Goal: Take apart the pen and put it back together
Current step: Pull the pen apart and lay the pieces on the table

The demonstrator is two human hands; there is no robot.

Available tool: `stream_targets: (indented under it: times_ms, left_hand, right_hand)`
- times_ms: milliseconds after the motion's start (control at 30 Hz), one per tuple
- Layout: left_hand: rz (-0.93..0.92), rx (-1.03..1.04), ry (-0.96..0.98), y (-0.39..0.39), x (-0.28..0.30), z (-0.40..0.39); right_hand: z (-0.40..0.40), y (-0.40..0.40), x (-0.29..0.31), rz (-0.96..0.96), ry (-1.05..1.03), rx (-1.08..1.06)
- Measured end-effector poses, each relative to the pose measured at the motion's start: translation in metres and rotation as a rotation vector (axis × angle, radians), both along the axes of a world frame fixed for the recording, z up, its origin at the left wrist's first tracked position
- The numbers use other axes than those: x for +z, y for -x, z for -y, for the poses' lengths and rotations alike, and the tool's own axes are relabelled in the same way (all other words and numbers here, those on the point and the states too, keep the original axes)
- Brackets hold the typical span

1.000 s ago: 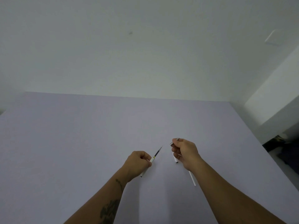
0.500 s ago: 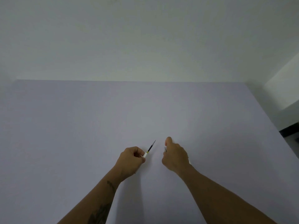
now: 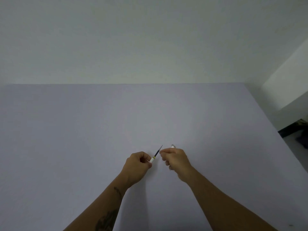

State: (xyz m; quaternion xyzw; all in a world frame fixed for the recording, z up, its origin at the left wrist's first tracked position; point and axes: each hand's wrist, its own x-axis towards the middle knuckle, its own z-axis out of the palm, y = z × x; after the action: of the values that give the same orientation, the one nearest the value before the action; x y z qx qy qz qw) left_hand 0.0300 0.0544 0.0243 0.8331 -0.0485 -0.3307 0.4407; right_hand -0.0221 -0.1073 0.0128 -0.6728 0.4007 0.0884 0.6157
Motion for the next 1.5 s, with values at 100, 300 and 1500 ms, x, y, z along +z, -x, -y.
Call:
stream_targets:
  times_ms: [100, 300, 1500]
  left_hand:
    - [0.043, -0.06, 0.001, 0.004, 0.006, 0.013]
    - [0.097, -0.149, -0.013, 0.011, 0.012, 0.03]
    - [0.03, -0.125, -0.039, 0.028, -0.005, 0.039]
  right_hand:
    - [0.0, 0.006, 0.011, 0.001, -0.29, -0.136]
    - [0.027, 0.012, 0.031, 0.115, -0.333, -0.287]
    - [0.053, 0.059, -0.014, -0.354, 0.856, 0.459]
